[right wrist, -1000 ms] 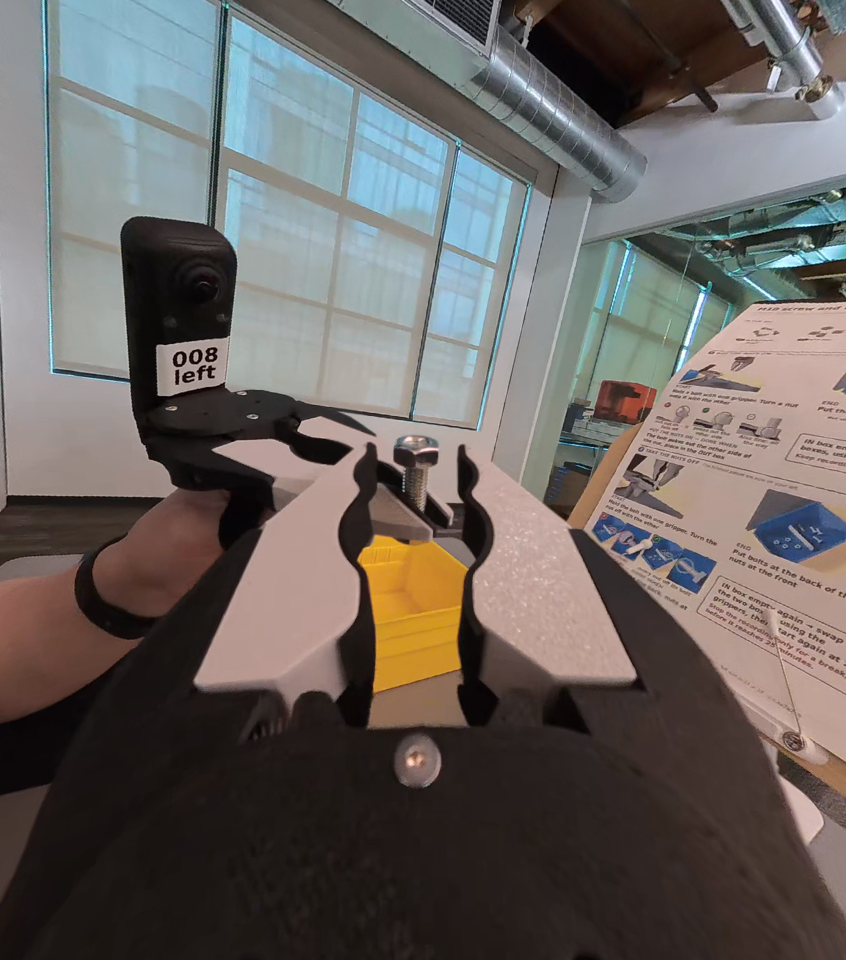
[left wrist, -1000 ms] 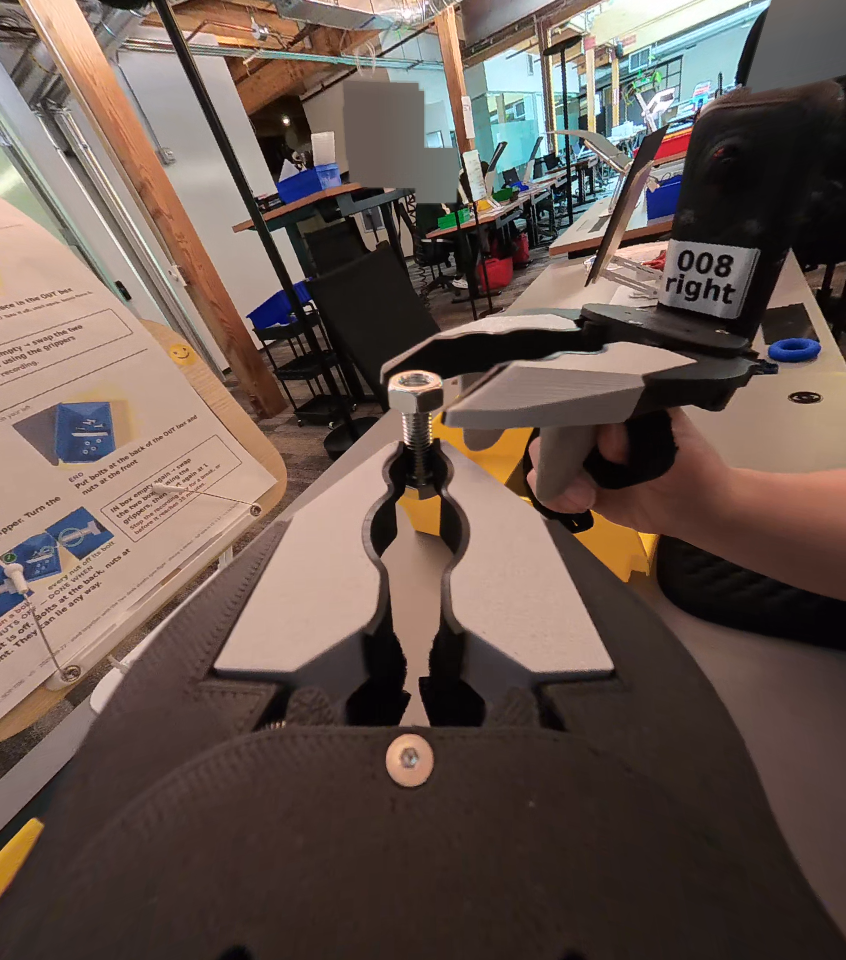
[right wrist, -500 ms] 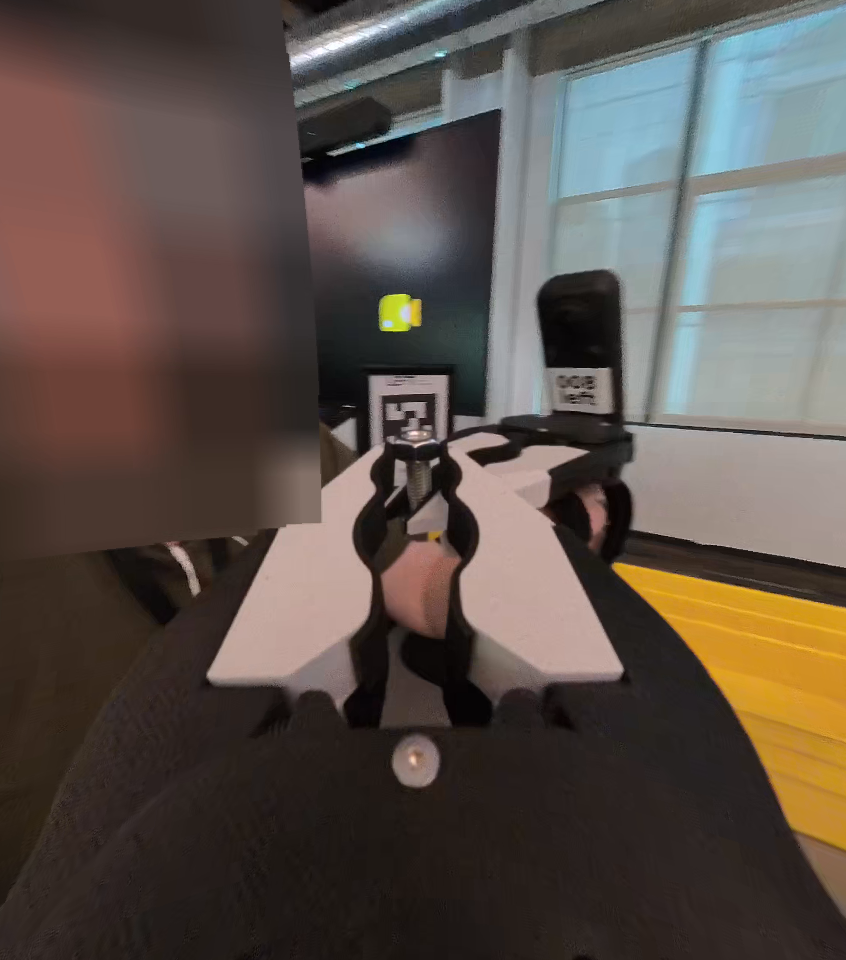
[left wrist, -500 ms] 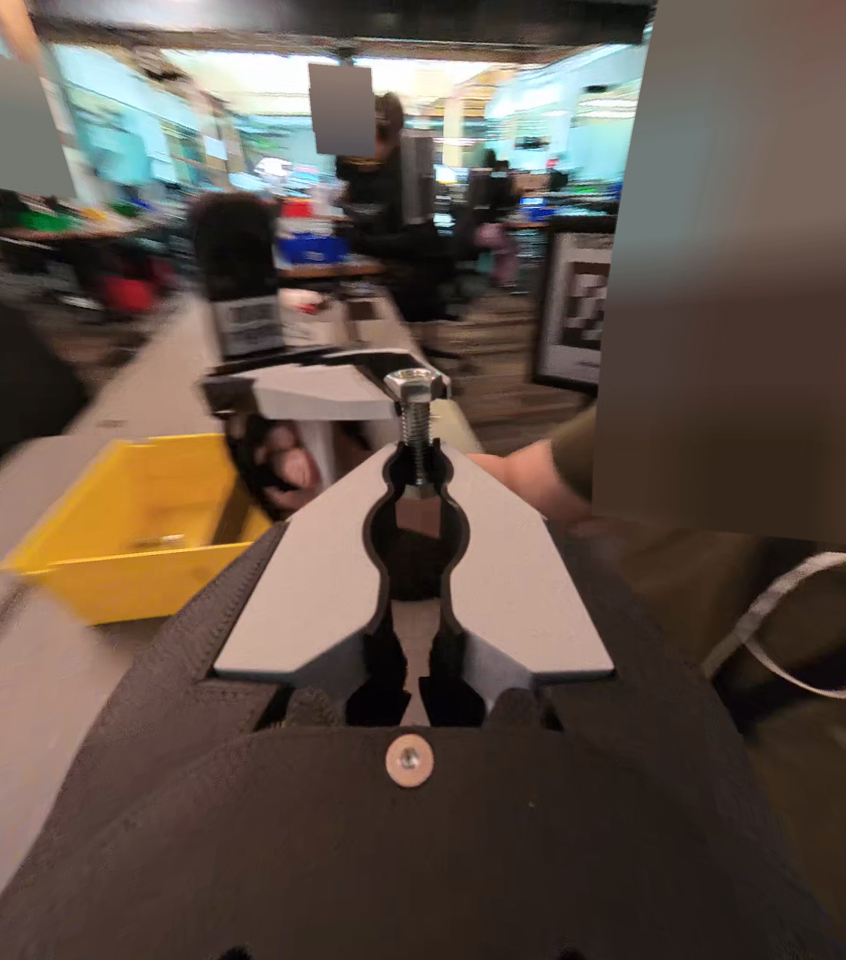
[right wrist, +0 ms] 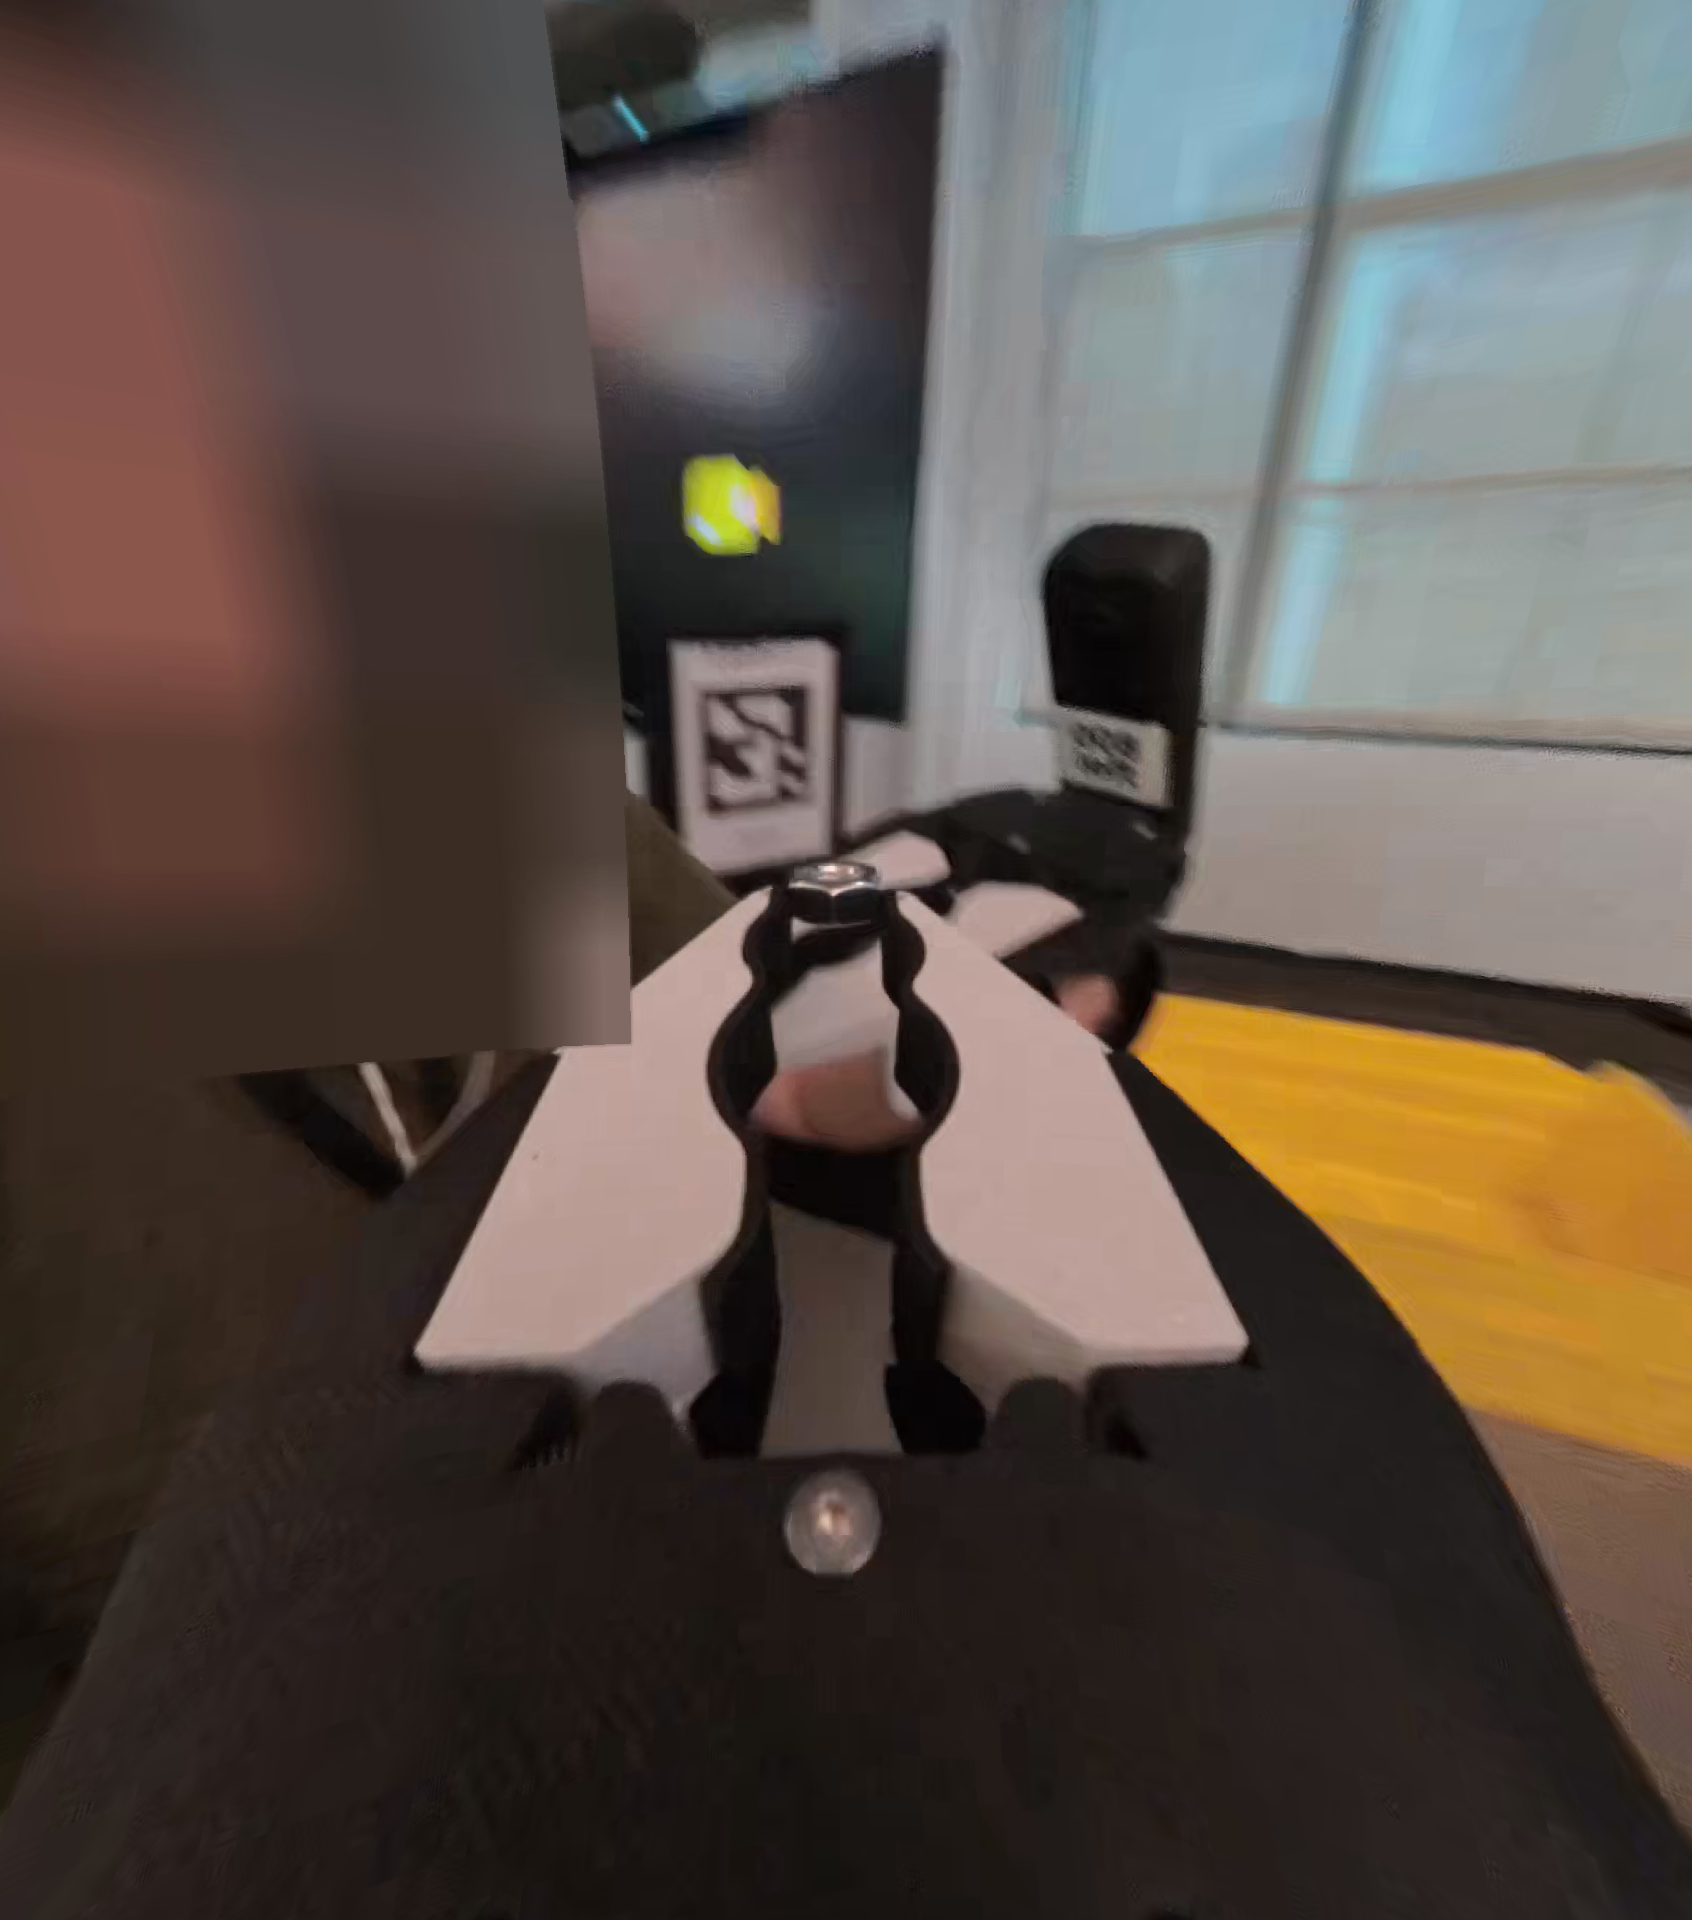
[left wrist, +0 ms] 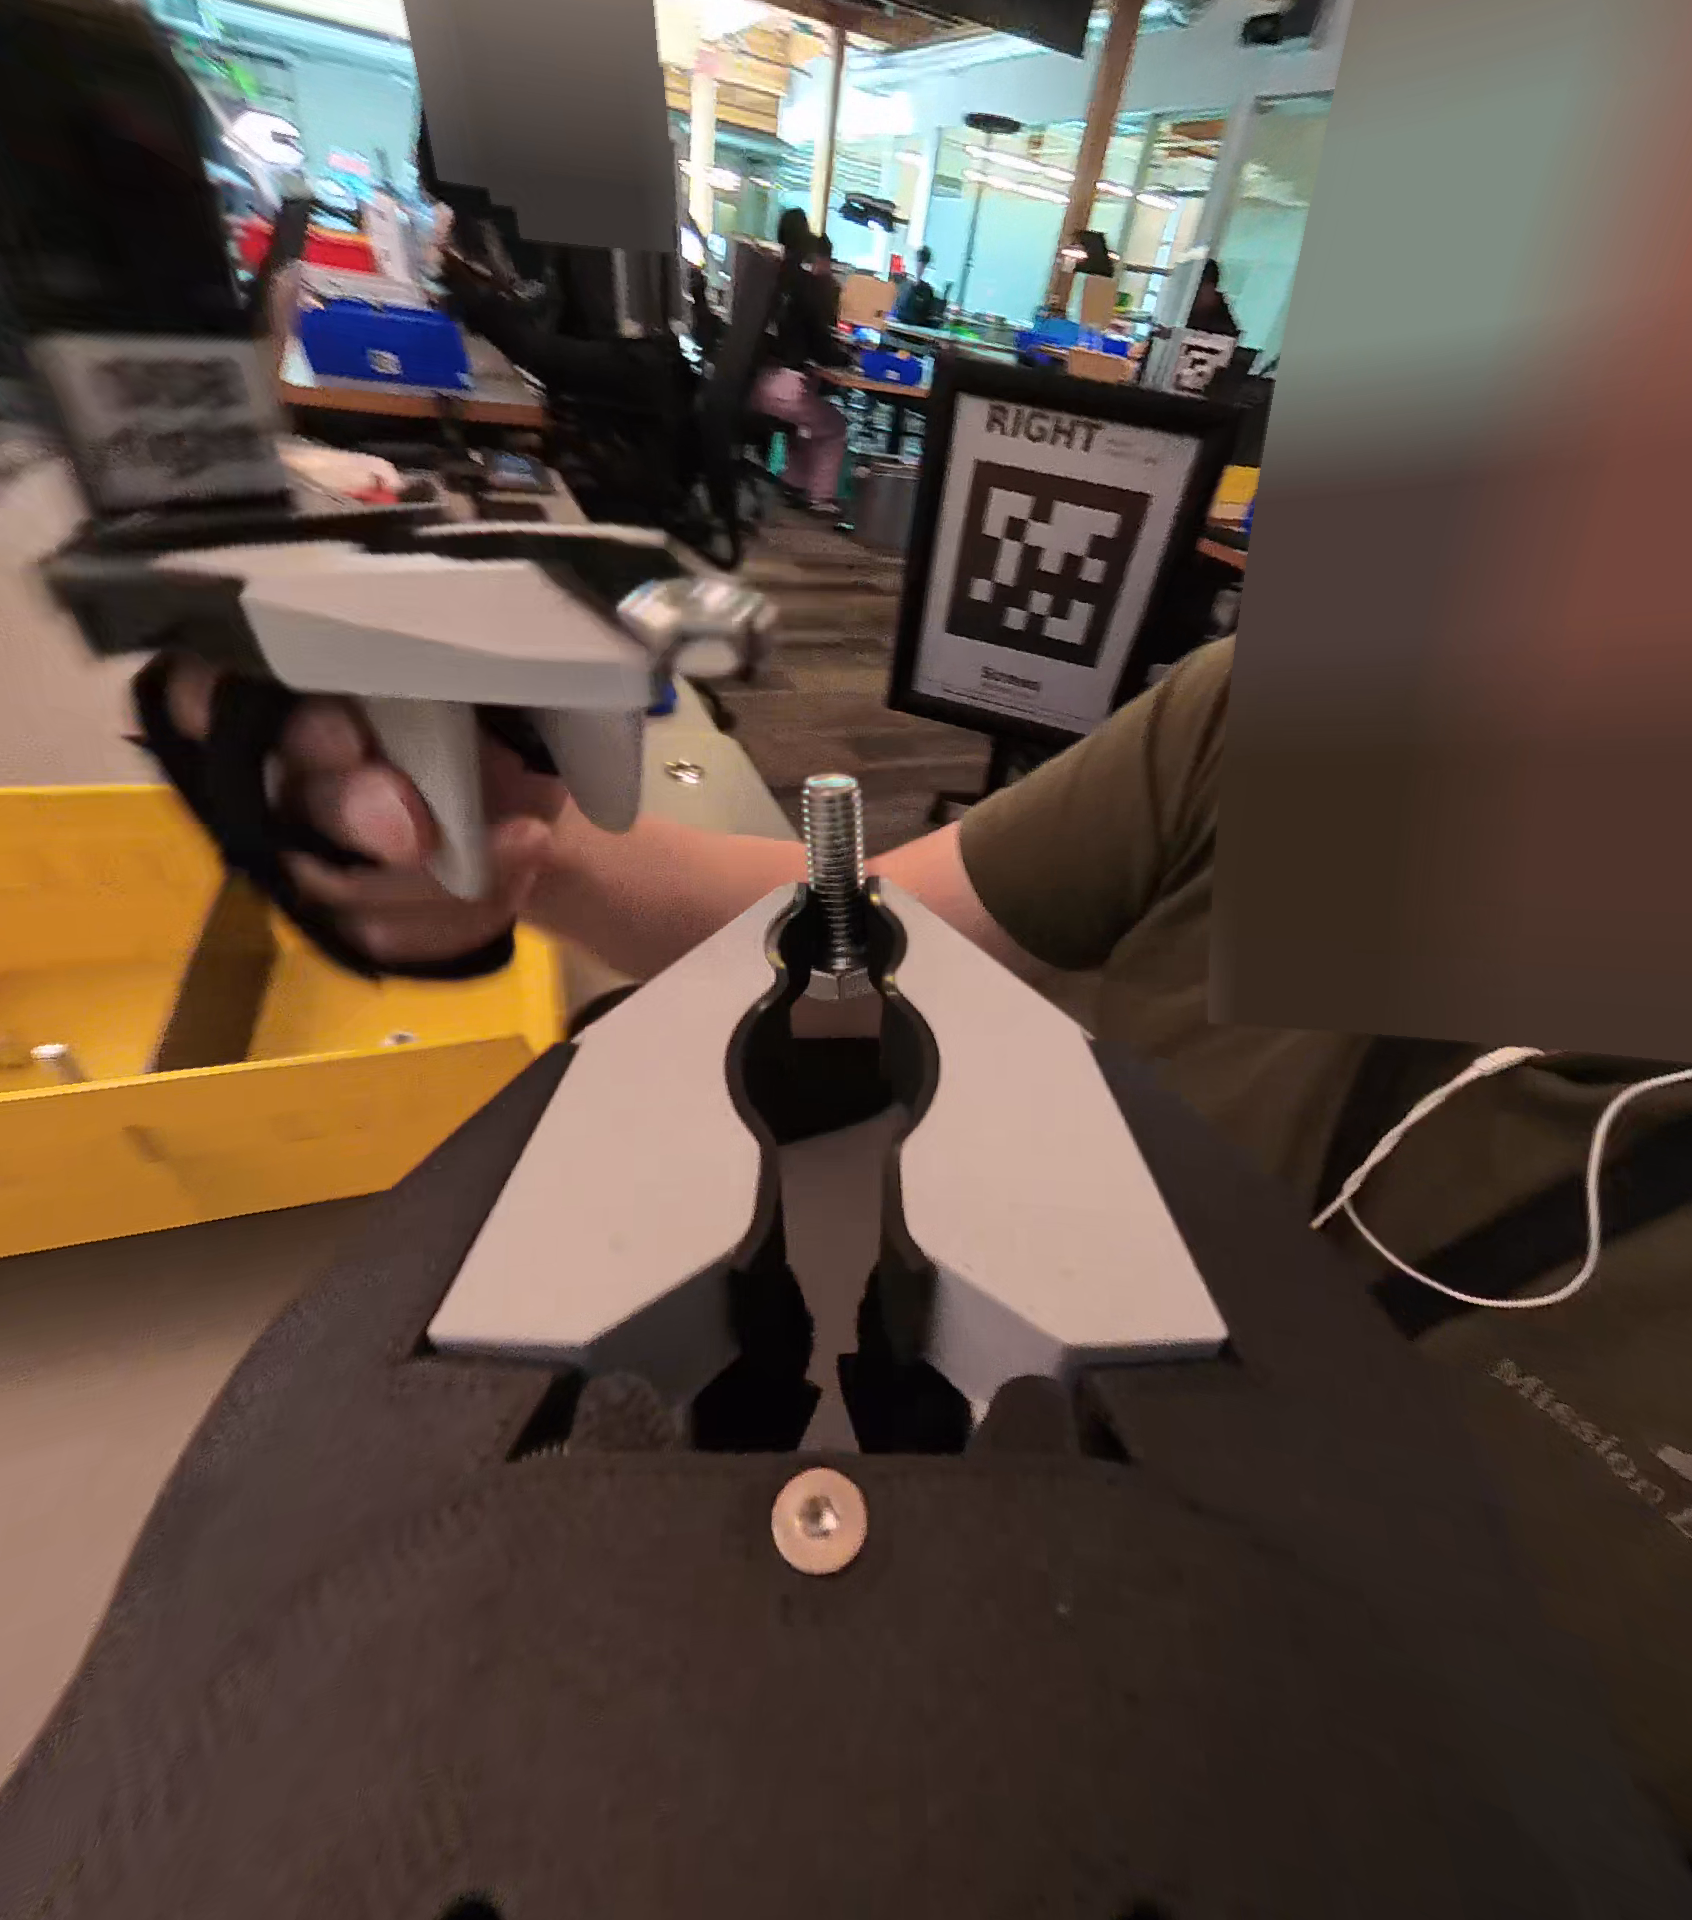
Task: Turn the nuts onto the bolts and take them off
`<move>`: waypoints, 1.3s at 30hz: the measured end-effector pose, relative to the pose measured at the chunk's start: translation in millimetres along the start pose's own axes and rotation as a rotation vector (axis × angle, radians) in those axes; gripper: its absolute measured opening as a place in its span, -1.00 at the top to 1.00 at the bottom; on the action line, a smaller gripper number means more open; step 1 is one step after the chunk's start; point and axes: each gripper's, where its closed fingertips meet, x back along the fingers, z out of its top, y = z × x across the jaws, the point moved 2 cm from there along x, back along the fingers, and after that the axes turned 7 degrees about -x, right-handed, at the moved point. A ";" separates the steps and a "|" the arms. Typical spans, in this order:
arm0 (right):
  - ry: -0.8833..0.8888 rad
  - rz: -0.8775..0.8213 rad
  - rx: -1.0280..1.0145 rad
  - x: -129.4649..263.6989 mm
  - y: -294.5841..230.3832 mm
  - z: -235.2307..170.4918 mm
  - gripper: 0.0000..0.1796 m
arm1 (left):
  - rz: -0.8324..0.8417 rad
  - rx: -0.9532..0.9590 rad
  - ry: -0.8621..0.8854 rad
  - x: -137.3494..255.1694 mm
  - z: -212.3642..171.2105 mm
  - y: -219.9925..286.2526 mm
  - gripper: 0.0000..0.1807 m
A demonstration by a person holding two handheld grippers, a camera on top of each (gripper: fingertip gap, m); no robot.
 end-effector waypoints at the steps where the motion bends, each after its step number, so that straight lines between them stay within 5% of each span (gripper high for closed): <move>1: -0.135 -0.200 0.111 16.8 9.0 -5.2 0.83 | 0.030 -0.018 0.006 6.7 4.2 -1.6 0.92; 4: -0.538 -0.737 0.304 106.7 27.3 -29.6 0.83 | 0.104 -0.050 0.016 27.1 14.4 -5.7 0.92; 6: -0.795 -0.948 0.146 176.3 21.3 -65.8 0.82 | 0.157 -0.071 0.019 38.0 18.3 -10.0 0.92; 9: -0.929 -1.038 -0.180 237.4 4.5 -115.1 0.81 | 0.189 -0.075 0.030 47.1 21.5 -13.7 0.92; 13: -0.871 -1.015 -0.293 252.1 20.0 -135.9 0.72 | 0.199 -0.055 0.024 47.3 18.5 -17.9 0.92; 18: -0.766 -0.977 -0.140 225.1 39.3 -108.8 0.63 | 0.212 -0.037 -0.019 37.2 7.3 -24.7 0.92; 24: -0.361 -0.506 0.246 74.3 22.9 -27.2 0.62 | 0.282 -0.008 -0.125 26.9 -17.3 -44.6 0.92; 28: -0.284 -0.269 0.194 13.7 10.7 -27.8 0.64 | 0.257 0.019 -0.156 20.0 -26.4 -45.3 0.92; 32: -0.358 -0.251 0.119 -1.6 23.3 -50.0 0.90 | 0.236 0.017 -0.180 15.7 -30.8 -42.8 0.92; 36: -0.352 -0.237 0.110 0.3 23.3 -49.1 0.91 | 0.233 0.003 -0.177 16.2 -29.4 -41.7 0.91; 39: -0.385 -0.354 0.147 21.3 36.1 -48.2 0.91 | 0.396 0.015 -0.186 19.6 -26.4 -62.4 0.89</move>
